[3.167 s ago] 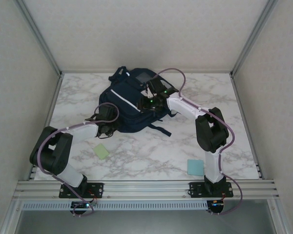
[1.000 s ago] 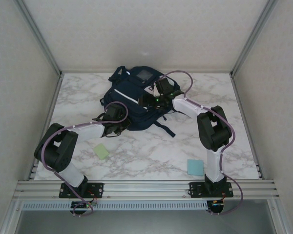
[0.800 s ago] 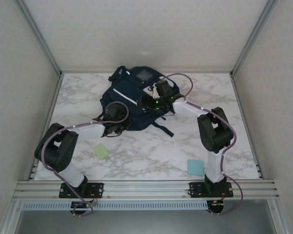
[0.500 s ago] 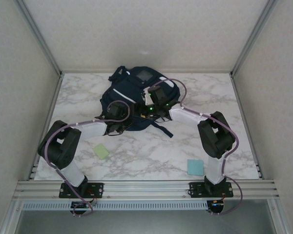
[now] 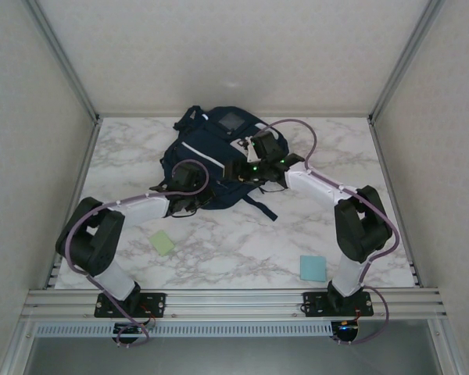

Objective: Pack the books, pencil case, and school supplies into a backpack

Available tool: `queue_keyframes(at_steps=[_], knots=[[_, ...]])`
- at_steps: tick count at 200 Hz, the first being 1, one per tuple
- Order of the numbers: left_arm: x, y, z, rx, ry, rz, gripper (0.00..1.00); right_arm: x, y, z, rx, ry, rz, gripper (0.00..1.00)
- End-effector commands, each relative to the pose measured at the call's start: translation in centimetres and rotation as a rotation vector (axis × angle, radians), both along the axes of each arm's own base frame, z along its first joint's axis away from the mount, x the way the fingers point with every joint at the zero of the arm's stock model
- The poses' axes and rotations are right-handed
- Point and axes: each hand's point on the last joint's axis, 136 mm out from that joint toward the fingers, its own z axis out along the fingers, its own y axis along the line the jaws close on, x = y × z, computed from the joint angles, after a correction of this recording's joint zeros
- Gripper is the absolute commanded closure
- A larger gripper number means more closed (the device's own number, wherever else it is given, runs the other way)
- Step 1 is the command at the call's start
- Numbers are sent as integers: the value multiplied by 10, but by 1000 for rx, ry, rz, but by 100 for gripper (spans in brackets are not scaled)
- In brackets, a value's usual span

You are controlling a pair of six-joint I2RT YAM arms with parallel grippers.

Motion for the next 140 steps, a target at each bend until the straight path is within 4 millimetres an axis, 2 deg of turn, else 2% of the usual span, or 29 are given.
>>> queue_keyframes(at_steps=[1, 16, 35, 75, 80, 87, 94, 106, 108, 140], knots=[[-11, 1, 16, 16, -39, -51, 66, 19, -14, -5, -54, -3, -113, 45], [-16, 4, 22, 30, -51, -61, 60, 30, -12, -12, -48, 22, -147, 49], [-20, 4, 31, 34, -73, -68, 54, 41, -6, -24, -24, 44, -178, 50], [-24, -17, 47, 13, -106, -95, 42, 63, 6, -38, 9, 71, -206, 50], [-26, -16, 43, 36, -89, -95, 41, 64, 6, -38, 14, 70, -212, 50], [-24, -16, 43, 59, -90, -88, 39, 66, 8, -37, 25, 66, -217, 59], [-23, -16, 42, 87, -89, -78, 39, 68, 9, -36, 36, 63, -220, 75], [-19, -16, 42, 120, -89, -65, 38, 68, 13, -33, 56, 64, -209, 94], [-19, -16, 42, 124, -89, -62, 38, 68, 13, -33, 58, 65, -206, 100], [-8, -17, 44, 201, -88, -36, 38, 64, 15, -34, 87, 77, -207, 100]])
